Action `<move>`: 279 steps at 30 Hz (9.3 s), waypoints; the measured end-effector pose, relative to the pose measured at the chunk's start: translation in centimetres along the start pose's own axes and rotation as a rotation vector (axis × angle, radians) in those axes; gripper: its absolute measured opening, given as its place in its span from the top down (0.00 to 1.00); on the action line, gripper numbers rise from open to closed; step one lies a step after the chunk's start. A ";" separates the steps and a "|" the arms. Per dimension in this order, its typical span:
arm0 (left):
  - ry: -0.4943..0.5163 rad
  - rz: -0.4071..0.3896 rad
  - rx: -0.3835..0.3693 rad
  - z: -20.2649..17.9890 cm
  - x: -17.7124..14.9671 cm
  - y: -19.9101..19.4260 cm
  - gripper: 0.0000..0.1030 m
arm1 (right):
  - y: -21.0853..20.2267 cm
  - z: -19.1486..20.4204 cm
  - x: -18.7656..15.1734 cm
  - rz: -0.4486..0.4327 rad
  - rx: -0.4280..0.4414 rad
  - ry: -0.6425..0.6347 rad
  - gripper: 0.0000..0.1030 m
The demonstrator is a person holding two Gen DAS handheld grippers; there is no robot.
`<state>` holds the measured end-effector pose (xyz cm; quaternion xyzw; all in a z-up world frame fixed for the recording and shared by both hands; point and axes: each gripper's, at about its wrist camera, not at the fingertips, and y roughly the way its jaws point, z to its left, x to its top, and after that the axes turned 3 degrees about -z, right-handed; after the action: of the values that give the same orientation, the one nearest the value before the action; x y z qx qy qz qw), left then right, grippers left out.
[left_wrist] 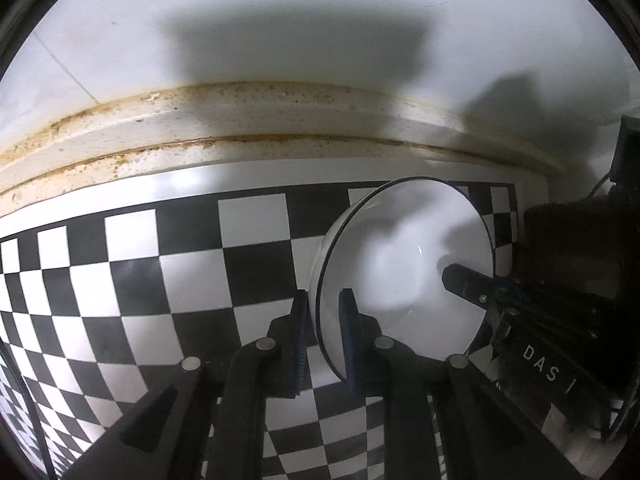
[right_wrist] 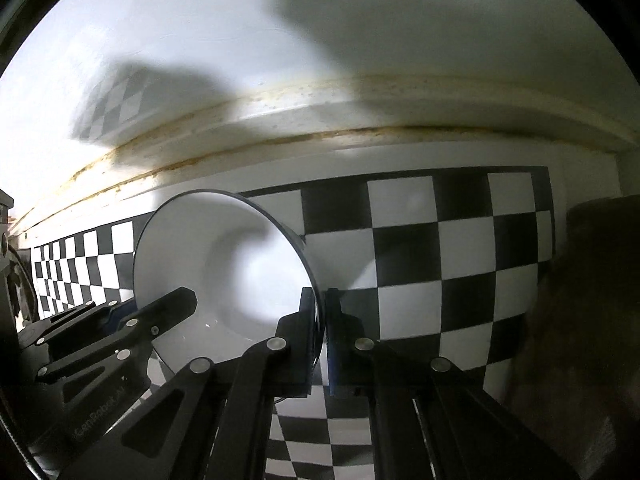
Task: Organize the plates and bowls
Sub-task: 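Carry the black-rimmed bowl with both tools and lower it onto the bowl stack, then open both tools off the bowl rim and raise them away, then grip the rim of the nested white bowl stack with both tools, then lift the bowl stack with both tools and carry it over the plate stack, then lower the bowl stack onto the blue-leaf plate and open both tools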
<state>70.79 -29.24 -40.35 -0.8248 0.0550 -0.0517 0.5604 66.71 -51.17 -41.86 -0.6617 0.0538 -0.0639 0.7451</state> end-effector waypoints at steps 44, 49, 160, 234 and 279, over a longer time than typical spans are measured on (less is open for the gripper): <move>0.280 -0.060 0.030 -1.8 -25.3 -12.7 0.87 | -11.5 5.1 -31.1 -0.142 0.121 0.040 0.93; 0.280 -0.022 0.029 -1.2 -26.6 -11.4 0.87 | -10.0 4.9 -32.6 -0.113 0.129 0.057 0.93; 0.390 -0.226 0.068 -3.8 -36.0 -23.7 0.78 | -23.3 7.0 -44.9 -0.265 0.119 0.054 0.60; 0.050 0.262 -0.146 3.0 -25.9 -0.6 0.60 | 1.5 -0.2 -34.0 0.065 0.434 0.311 0.50; -0.158 -0.007 -0.084 18.5 -31.3 -12.3 0.60 | 0.5 24.8 -30.1 0.053 0.418 -0.056 0.57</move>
<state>42.94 -3.10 -36.47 -0.8492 0.0100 0.0140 0.5277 41.09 -21.82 -39.56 -0.4927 0.0360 -0.0357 0.8687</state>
